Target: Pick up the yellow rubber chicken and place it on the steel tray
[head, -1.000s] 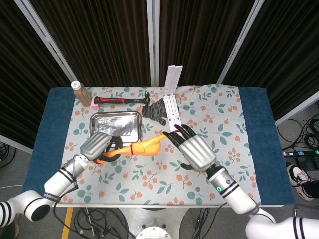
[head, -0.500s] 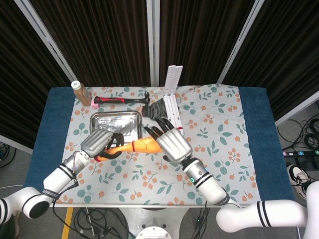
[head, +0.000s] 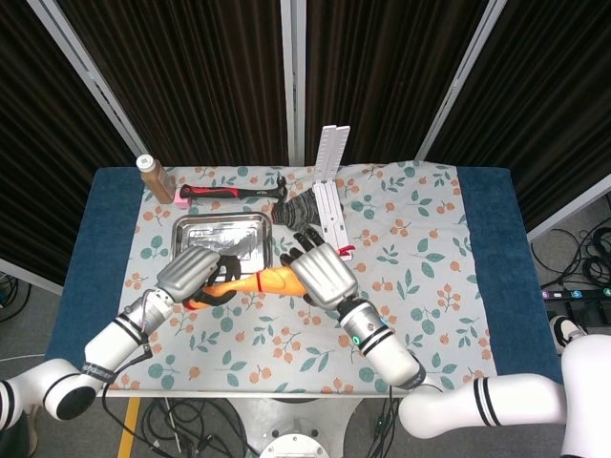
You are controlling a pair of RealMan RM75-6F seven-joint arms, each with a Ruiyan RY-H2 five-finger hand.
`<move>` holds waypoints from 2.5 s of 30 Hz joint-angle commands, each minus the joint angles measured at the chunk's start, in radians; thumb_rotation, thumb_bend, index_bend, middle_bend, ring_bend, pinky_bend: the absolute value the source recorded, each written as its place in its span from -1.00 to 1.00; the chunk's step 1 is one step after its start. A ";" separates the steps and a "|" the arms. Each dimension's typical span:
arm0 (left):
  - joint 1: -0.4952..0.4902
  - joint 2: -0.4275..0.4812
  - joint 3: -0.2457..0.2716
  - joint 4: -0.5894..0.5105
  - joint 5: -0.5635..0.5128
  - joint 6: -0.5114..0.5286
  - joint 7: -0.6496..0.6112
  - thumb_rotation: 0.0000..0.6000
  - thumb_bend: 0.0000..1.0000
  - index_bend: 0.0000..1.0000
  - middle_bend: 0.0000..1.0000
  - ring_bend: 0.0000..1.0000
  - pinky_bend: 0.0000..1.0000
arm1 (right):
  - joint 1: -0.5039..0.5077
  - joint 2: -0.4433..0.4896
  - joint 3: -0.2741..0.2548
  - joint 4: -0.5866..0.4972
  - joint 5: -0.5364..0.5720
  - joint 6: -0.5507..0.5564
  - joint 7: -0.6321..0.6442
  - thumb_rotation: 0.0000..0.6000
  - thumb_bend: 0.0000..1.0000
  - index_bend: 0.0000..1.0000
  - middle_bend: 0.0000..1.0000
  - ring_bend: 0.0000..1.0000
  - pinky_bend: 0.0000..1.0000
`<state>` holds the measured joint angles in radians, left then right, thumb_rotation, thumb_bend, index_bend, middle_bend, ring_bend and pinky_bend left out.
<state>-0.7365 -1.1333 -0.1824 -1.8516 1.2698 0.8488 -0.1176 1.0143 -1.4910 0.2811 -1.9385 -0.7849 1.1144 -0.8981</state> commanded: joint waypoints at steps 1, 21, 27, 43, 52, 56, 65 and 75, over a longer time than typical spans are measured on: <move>0.000 0.002 0.000 -0.005 -0.001 0.006 0.006 1.00 0.33 0.60 0.59 0.46 0.66 | 0.014 -0.017 -0.001 0.011 0.002 0.018 -0.006 1.00 -0.61 0.31 0.25 -0.34 -0.54; 0.006 -0.019 0.009 0.003 -0.004 0.034 0.017 1.00 0.33 0.60 0.59 0.46 0.66 | 0.014 0.015 -0.045 -0.014 -0.020 0.034 0.055 1.00 -0.61 0.09 0.21 -0.25 -0.52; 0.005 -0.019 0.009 0.002 -0.010 0.037 0.025 1.00 0.33 0.60 0.59 0.46 0.66 | 0.015 0.036 -0.047 -0.029 -0.022 0.039 0.059 1.00 -0.99 -0.86 -0.54 -0.72 -0.65; 0.003 -0.024 0.012 0.000 -0.027 0.044 0.057 1.00 0.33 0.60 0.59 0.46 0.66 | 0.032 0.039 -0.054 -0.034 -0.010 0.055 0.058 1.00 -0.97 -0.78 -0.36 -0.66 -0.67; 0.004 -0.034 0.012 -0.005 -0.039 0.057 0.080 1.00 0.33 0.60 0.59 0.46 0.66 | 0.051 -0.014 -0.066 -0.011 -0.002 0.080 0.021 1.00 -0.34 0.39 0.53 0.00 -0.51; 0.005 -0.033 0.009 -0.003 -0.043 0.056 0.074 1.00 0.33 0.60 0.59 0.46 0.66 | 0.053 -0.025 -0.075 -0.017 0.005 0.080 0.015 1.00 -0.08 0.64 0.75 0.20 -0.45; 0.003 -0.039 0.008 0.006 -0.041 0.054 0.069 1.00 0.33 0.60 0.59 0.46 0.66 | 0.062 -0.011 -0.086 -0.036 0.052 0.034 0.028 1.00 0.29 0.98 0.91 0.36 -0.38; 0.014 -0.045 0.013 0.007 -0.032 0.073 0.070 1.00 0.33 0.60 0.59 0.46 0.66 | 0.040 0.012 -0.079 -0.030 0.005 0.059 0.084 1.00 -0.39 0.23 0.47 0.00 -0.49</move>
<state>-0.7245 -1.1772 -0.1701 -1.8455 1.2366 0.9197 -0.0474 1.0587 -1.4832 0.2016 -1.9702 -0.7749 1.1688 -0.8179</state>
